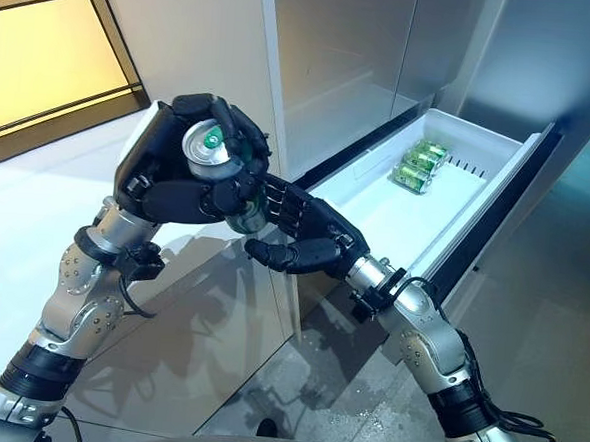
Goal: Put drinks into fridge and close the fridge
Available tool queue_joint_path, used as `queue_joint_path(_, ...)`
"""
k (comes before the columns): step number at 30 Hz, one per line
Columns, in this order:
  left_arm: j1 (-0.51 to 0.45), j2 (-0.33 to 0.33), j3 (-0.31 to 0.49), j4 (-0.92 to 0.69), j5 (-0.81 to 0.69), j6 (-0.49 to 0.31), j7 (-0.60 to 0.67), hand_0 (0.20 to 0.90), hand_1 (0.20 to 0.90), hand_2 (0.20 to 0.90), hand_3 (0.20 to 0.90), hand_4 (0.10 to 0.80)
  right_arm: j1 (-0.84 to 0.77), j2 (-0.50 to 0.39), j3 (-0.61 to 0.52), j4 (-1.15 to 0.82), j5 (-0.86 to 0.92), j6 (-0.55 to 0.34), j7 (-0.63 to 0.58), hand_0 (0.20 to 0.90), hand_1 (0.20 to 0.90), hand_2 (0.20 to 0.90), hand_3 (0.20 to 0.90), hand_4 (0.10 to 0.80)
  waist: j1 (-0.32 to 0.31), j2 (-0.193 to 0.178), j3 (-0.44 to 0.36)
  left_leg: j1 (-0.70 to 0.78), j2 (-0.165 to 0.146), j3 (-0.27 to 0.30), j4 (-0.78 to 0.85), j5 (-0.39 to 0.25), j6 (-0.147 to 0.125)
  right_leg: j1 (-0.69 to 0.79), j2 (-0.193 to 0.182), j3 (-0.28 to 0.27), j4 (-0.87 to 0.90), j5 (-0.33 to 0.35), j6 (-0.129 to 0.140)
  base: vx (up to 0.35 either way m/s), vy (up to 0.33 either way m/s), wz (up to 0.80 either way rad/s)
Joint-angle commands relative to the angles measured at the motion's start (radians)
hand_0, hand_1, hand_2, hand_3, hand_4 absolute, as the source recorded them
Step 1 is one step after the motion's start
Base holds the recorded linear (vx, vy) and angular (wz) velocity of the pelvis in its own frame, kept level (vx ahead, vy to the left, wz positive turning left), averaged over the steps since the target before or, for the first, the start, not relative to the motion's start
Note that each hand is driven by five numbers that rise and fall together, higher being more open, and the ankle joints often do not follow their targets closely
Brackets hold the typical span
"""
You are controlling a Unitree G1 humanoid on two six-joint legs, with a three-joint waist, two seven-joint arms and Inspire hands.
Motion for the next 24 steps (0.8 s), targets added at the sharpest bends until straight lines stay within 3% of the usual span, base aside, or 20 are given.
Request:
queue_joint_path(1,-0.207,-0.019,0.024,-0.068,-0.065,-0.066,0.038,0.3,0.3,0.3,0.2,0.1,-0.151,0.024,0.006,-0.133,0.108,-0.042,0.01,0.9,0.9,0.9,0.9,0.8,-0.006,-0.008,-0.058,0.088,-0.018,0.041,0.003,-0.169,0.029,-0.076,-0.012,0.011,-0.001,0.078,0.056,0.0,0.0,0.0)
queue_joint_path(20,-0.255,-0.019,-0.068,-0.019,-0.01,0.043,0.058,0.3,0.3,0.3,0.2,0.1,-0.261,0.0,0.08,-0.174,0.092,-0.055,-0.001,0.9,0.9,0.9,0.9,0.8,-0.011,-0.011,-0.062,0.088,-0.022,0.044,0.003,-0.168,0.033,-0.079,-0.007,0.031,-0.007,0.087,0.055,0.0,0.0,0.0)
queue_joint_path(24,-0.238,-0.037,-0.076,0.0,0.01,0.052,0.052,0.3,0.3,0.3,0.2,0.1,-0.262,0.014,0.079,-0.17,0.181,0.003,0.005,0.9,0.9,0.9,0.9,0.8,-0.012,-0.012,-0.061,0.089,-0.022,0.046,0.003,-0.168,0.034,-0.081,-0.005,0.034,-0.006,0.088,0.055,0.0,0.0,0.0)
